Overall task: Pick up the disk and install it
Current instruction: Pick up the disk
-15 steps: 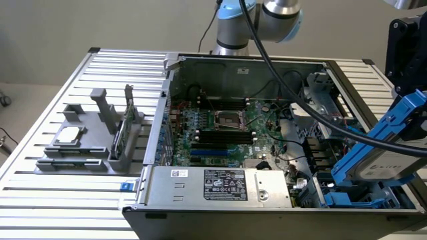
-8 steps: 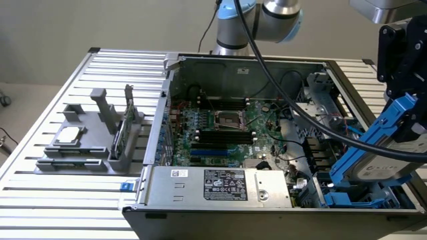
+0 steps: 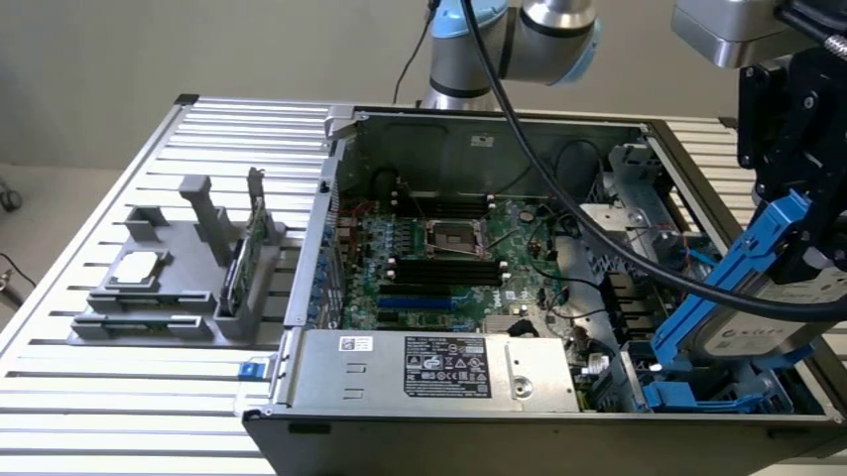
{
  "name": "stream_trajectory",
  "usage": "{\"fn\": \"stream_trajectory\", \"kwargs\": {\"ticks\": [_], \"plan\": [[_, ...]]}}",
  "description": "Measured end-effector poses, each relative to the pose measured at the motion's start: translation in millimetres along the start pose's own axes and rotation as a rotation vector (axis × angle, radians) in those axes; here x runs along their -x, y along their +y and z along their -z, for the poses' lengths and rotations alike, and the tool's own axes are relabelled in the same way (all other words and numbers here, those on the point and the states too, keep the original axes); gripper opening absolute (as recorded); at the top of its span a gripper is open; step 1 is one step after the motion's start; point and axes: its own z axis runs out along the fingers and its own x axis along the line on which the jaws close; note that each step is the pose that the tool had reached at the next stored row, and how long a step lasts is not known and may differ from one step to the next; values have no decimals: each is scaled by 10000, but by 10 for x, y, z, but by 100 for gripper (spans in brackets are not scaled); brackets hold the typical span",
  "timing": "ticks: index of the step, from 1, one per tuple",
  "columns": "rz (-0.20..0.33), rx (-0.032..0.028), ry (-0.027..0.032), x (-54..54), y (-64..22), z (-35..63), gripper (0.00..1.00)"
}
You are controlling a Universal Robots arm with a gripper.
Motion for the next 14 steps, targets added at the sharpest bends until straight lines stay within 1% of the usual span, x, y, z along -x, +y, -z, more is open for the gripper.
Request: {"fn": "stream_trajectory", "kwargs": {"ticks": [2,6,14], "plan": [[-17,-28,18,5,17,-24,33],[-96,-50,52,21,46,-59,33],[-321,-102,117,59,71,-117,33]]}}
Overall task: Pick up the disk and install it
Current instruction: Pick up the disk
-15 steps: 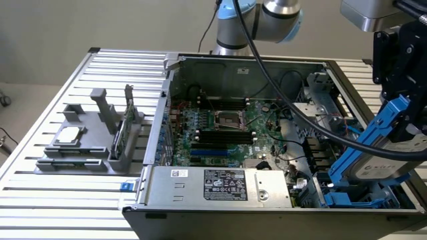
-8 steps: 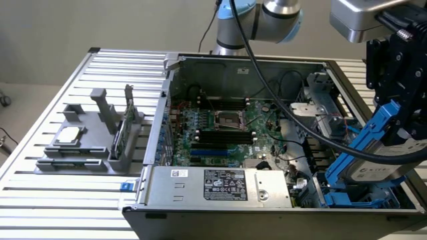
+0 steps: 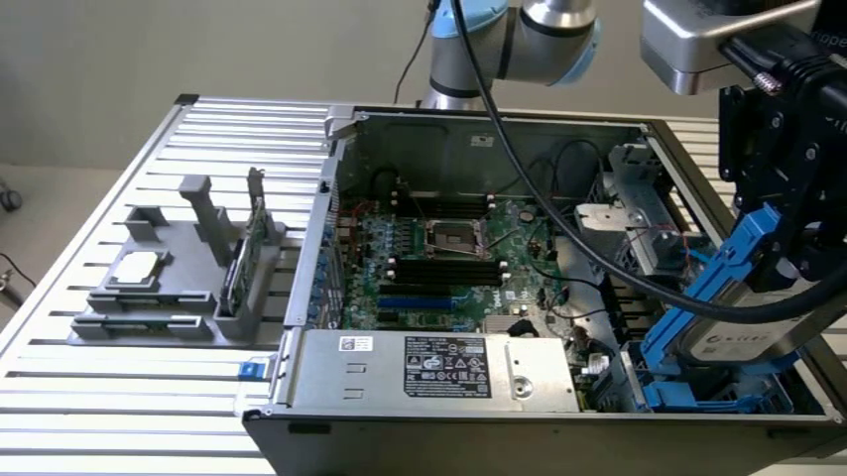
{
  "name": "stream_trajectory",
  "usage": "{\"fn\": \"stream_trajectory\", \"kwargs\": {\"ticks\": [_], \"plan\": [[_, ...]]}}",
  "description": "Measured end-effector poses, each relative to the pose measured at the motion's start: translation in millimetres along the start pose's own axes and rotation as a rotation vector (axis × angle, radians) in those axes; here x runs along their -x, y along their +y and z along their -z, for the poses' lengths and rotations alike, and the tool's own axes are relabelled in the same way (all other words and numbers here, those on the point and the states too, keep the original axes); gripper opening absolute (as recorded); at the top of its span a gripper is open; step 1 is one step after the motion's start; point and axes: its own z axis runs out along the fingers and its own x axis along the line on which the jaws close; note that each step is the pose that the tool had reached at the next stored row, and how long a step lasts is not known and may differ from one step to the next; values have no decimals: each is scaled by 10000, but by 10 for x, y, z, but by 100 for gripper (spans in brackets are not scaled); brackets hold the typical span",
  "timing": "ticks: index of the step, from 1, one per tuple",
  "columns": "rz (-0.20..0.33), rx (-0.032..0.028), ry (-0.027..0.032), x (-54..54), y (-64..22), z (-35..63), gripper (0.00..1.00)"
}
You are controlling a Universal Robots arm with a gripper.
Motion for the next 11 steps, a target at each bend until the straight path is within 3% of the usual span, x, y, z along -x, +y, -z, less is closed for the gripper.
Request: {"fn": "stream_trajectory", "kwargs": {"ticks": [11], "plan": [[-84,-80,63,29,29,-59,33]]}}
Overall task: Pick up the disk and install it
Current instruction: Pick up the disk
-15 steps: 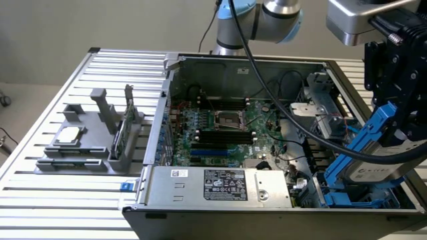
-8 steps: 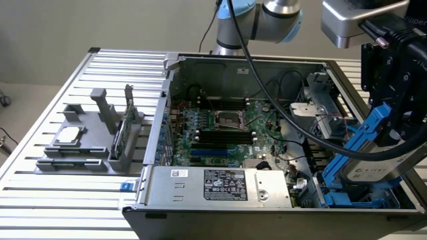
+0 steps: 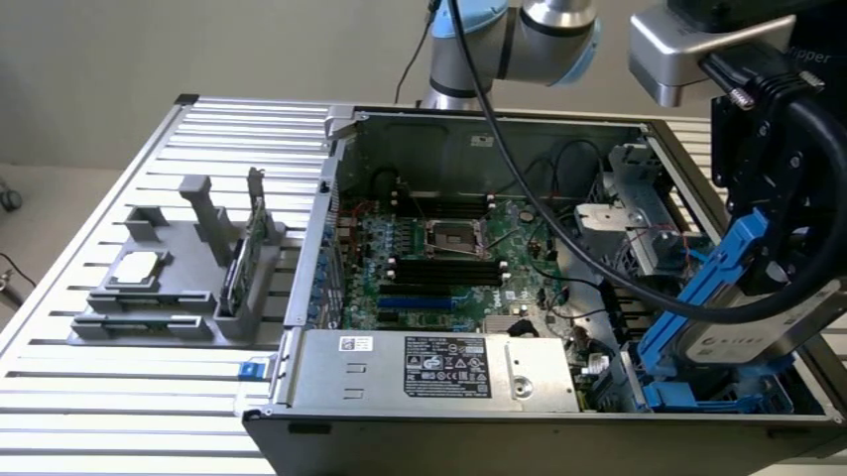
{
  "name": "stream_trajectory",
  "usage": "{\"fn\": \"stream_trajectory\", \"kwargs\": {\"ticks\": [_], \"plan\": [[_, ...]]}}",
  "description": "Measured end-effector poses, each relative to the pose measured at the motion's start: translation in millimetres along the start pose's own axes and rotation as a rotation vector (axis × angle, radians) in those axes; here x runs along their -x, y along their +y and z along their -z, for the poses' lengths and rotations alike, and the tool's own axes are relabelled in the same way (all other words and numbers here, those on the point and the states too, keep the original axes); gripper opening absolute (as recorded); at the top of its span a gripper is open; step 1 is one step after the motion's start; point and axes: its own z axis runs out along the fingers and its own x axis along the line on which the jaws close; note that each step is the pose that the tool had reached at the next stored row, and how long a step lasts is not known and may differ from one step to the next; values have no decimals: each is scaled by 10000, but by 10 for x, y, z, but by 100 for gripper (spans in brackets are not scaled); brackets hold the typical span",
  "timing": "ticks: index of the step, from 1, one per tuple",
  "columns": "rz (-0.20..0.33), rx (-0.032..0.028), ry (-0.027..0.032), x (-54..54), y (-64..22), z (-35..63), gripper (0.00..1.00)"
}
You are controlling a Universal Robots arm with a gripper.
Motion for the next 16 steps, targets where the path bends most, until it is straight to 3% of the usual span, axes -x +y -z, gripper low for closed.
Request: {"fn": "stream_trajectory", "kwargs": {"ticks": [16], "plan": [[-39,-44,49,54,30,-81,33]]}}
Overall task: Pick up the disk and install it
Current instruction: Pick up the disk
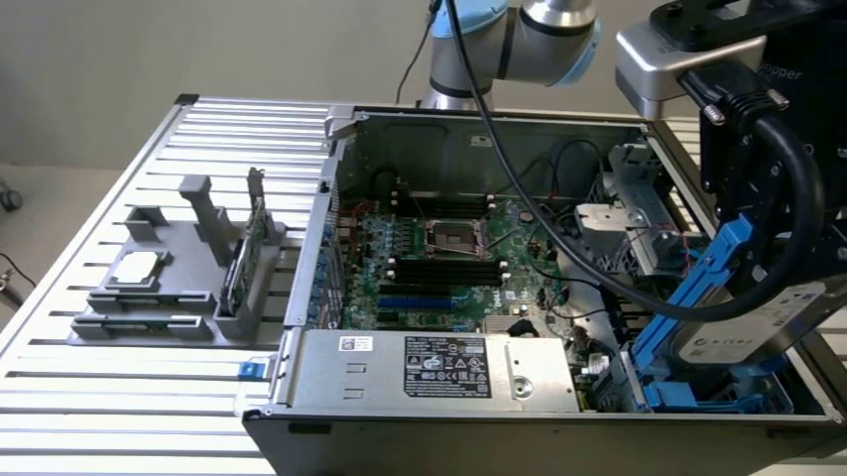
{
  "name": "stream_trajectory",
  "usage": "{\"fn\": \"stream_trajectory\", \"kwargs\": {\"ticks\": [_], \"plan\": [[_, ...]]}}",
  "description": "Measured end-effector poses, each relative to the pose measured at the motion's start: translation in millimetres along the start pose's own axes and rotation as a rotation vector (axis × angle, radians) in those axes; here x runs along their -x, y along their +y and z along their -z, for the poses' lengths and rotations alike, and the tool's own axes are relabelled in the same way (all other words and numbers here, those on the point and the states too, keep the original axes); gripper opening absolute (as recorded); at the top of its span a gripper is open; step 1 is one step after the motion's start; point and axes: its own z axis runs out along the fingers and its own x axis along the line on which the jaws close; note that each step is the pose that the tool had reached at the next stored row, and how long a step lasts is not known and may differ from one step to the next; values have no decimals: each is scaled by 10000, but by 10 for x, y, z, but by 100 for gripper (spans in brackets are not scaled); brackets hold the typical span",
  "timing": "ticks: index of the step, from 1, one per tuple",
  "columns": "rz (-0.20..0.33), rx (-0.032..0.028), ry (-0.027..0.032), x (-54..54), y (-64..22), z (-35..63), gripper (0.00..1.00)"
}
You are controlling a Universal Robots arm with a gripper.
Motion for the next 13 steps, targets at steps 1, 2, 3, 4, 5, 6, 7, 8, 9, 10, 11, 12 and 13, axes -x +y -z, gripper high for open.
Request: {"fn": "stream_trajectory", "kwargs": {"ticks": [1,2,3,4,5,6,7,8,9,10,11,12,13], "plan": [[-2,-4,0,2,2,-7,33],[-2,-7,1,4,4,-15,33],[-3,-8,3,7,6,-22,33],[-4,-10,5,8,9,-29,33],[-7,-11,7,10,11,-36,33],[-9,-12,9,12,13,-43,33],[-12,-12,11,13,15,-49,33],[-14,-12,13,14,17,-55,33],[-16,-12,15,15,19,-61,33],[-19,-12,16,17,21,-67,33],[-21,-11,18,18,23,-74,33],[-23,-12,18,19,25,-80,33],[-25,-11,19,20,27,-87,33]]}}
